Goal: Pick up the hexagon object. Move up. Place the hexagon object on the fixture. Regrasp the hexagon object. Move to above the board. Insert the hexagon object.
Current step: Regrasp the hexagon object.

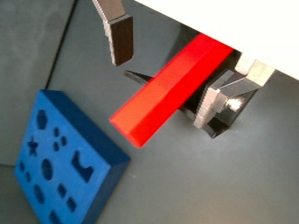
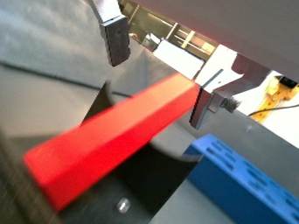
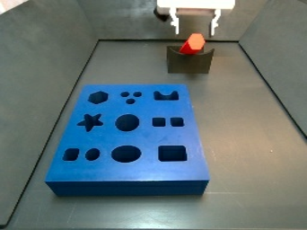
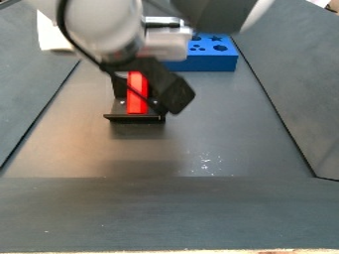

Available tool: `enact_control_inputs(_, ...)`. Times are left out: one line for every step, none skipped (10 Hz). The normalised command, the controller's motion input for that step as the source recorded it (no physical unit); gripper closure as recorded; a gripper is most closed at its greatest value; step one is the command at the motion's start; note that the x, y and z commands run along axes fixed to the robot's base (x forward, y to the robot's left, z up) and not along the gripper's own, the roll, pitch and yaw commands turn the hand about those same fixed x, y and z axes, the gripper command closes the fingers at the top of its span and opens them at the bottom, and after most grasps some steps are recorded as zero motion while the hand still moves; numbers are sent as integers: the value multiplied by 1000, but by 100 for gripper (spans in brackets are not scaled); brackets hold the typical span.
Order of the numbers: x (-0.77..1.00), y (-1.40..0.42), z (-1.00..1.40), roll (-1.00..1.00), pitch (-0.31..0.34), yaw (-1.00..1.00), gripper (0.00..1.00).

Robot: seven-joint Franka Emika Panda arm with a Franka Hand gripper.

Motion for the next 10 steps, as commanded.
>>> enact_control_inputs(-36, 6, 887, 46, 30, 36, 0)
enact_control_inputs(-31, 7, 643, 44, 57, 31, 0)
enact_control_inputs(-29, 8, 521, 43, 70, 24, 0)
enact_control_inputs(-28, 8, 330, 46, 82, 12, 0)
enact_control_inputs(-2, -1000, 884, 1000, 63, 27, 0)
enact_control_inputs(-2, -1000, 815, 1000, 59, 26, 0)
enact_control_inputs(-20, -1000, 795, 1000, 54, 24, 0)
enact_control_inputs(-66, -1000, 712, 1000, 44, 23, 0)
enact_control_inputs(-69, -876, 523, 1000, 41, 23, 0)
enact_control_inputs(-50, -693, 289, 1000, 39, 23, 0)
